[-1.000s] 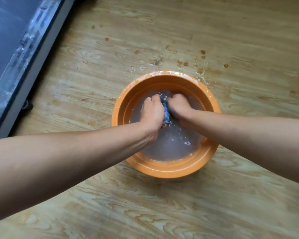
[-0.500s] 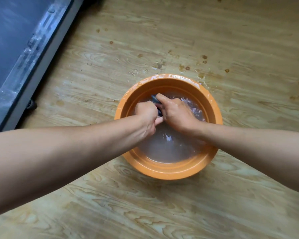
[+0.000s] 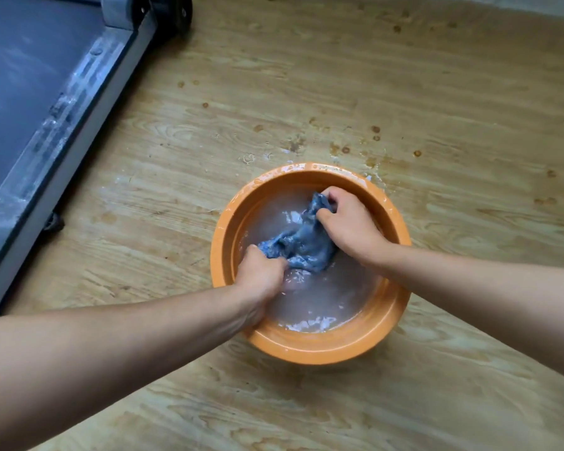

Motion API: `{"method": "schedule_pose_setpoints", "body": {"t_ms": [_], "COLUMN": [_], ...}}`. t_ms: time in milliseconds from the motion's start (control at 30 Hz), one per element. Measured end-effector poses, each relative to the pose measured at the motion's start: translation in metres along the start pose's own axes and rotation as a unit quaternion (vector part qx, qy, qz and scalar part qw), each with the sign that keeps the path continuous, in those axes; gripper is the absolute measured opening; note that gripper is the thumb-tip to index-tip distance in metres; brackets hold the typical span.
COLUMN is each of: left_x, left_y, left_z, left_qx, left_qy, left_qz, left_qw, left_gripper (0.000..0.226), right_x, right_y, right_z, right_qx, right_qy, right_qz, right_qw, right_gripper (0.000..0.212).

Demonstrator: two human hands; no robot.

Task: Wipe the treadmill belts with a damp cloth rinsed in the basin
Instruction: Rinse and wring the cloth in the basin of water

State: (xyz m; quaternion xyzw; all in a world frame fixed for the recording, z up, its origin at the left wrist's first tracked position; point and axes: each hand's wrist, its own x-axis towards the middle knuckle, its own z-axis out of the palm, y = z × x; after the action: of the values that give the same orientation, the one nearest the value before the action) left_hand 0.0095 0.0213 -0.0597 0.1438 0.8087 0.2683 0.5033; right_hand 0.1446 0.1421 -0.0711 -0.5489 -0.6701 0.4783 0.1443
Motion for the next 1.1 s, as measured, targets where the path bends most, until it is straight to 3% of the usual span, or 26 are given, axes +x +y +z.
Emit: {"method": "schedule_pose_setpoints", "body": {"t_ms": [67, 167, 233, 300, 400, 500, 600, 700, 800, 833, 900, 967, 1100], "left_x": [0.004, 0.003, 0.002, 0.003, 0.012, 0.025, 0.028, 0.03, 0.029, 0.03, 0.031, 0.038, 0.04], "left_y": [-0.002, 0.001, 0.005, 0.015, 0.031, 0.035, 0.028, 0.018, 0.014, 0.013, 0.01, 0.006, 0.009], "left_z": [-0.004, -0.007, -0.008, -0.009, -0.008, -0.012, -0.015, -0.014, -0.012, -0.011, -0.011, -0.011, -0.016], "left_qx": [0.071, 0.075, 0.097, 0.11, 0.115, 0.028, -0.052, -0.132, -0.148, -0.141, -0.105, -0.068, -0.015], "left_qy": [0.004, -0.031, -0.047, -0.101, -0.164, -0.153, -0.157, -0.15, -0.13, -0.121, -0.099, -0.075, -0.029], "left_qz": [0.008, -0.01, 0.038, 0.141, 0.223, 0.224, 0.152, 0.073, 0.052, 0.048, 0.049, 0.062, 0.078], "left_qw": [0.997, 0.997, 0.993, 0.979, 0.954, 0.962, 0.974, 0.977, 0.979, 0.981, 0.988, 0.993, 0.996], "left_gripper": [0.04, 0.056, 0.071, 0.081, 0.055, 0.033, 0.029, 0.024, 0.025, 0.025, 0.027, 0.031, 0.025], "right_x": [-0.003, -0.004, -0.004, -0.005, -0.005, 0.005, 0.009, -0.001, -0.013, -0.015, -0.017, -0.02, -0.022], "right_y": [-0.004, -0.011, -0.023, -0.036, -0.053, -0.05, -0.03, -0.002, 0.016, 0.018, 0.017, 0.016, 0.009], "right_z": [-0.014, -0.031, -0.037, -0.038, -0.036, -0.027, -0.017, 0.001, 0.01, 0.009, 0.008, 0.007, 0.007], "right_qx": [-0.036, -0.095, -0.109, -0.121, -0.126, -0.11, -0.017, 0.056, 0.155, 0.208, 0.305, 0.341, 0.356], "right_qy": [-0.027, -0.105, -0.157, -0.196, -0.207, -0.14, -0.08, -0.041, -0.078, -0.107, -0.15, -0.153, -0.057], "right_qz": [-0.071, -0.173, -0.213, -0.235, -0.243, -0.19, -0.045, 0.117, 0.264, 0.298, 0.321, 0.312, 0.326], "right_qw": [0.996, 0.975, 0.958, 0.944, 0.939, 0.966, 0.996, 0.991, 0.949, 0.925, 0.884, 0.874, 0.874], "right_gripper": [0.02, 0.028, 0.027, 0.026, 0.021, 0.016, 0.022, 0.052, 0.092, 0.084, 0.04, 0.015, 0.014]}}
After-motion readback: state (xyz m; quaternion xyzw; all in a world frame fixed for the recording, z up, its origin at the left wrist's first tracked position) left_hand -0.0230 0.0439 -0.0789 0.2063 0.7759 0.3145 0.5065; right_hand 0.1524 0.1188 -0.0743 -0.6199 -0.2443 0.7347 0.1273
